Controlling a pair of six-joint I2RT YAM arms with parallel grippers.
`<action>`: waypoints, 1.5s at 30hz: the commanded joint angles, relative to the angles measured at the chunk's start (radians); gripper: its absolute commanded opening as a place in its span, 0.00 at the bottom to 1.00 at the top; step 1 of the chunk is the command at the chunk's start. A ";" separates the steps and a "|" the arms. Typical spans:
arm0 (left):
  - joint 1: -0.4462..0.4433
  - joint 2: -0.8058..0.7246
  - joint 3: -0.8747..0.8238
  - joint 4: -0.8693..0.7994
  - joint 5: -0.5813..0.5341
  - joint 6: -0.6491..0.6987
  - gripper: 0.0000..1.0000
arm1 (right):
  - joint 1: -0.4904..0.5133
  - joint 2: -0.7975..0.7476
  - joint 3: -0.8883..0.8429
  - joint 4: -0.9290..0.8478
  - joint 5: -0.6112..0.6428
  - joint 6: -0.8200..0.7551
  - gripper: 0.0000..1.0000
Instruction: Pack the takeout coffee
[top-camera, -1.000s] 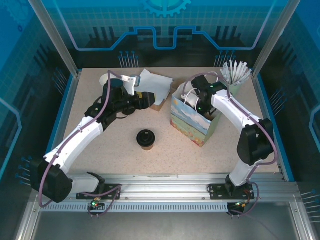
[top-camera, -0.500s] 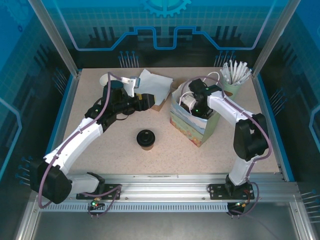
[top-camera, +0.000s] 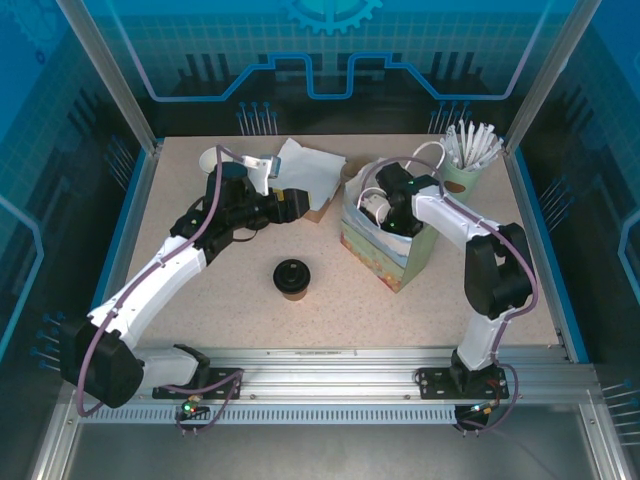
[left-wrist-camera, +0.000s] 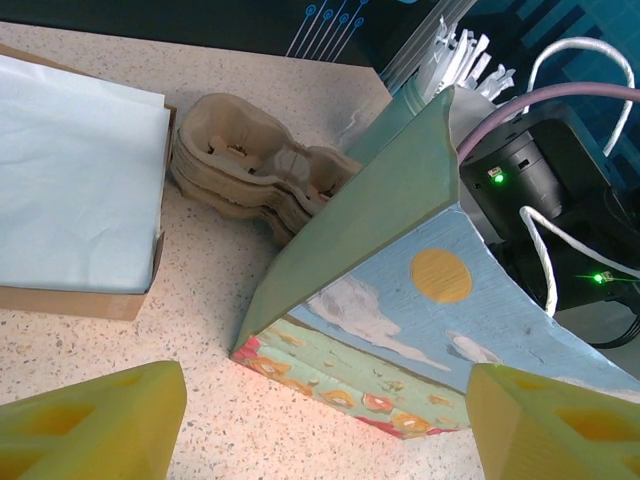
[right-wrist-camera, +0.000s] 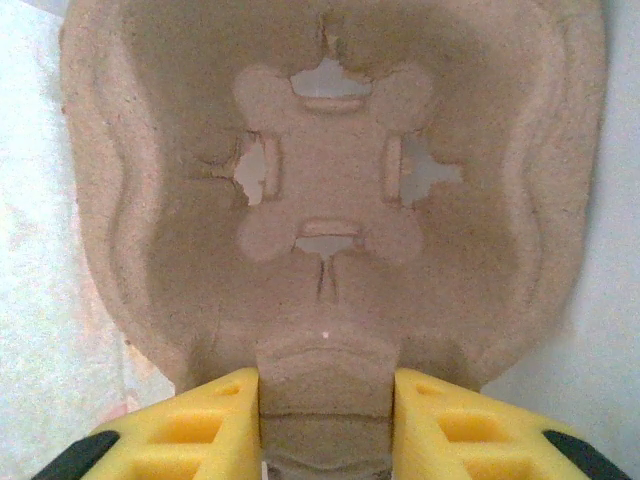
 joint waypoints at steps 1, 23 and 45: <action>0.003 -0.027 -0.019 0.020 -0.009 -0.007 0.75 | 0.008 0.023 -0.023 0.019 0.011 0.012 0.35; 0.002 -0.041 -0.039 0.021 -0.005 -0.009 0.75 | 0.004 0.076 -0.074 0.078 0.031 0.008 0.37; 0.002 -0.047 -0.039 0.017 -0.006 -0.012 0.75 | 0.005 0.001 -0.004 0.006 0.019 0.035 0.68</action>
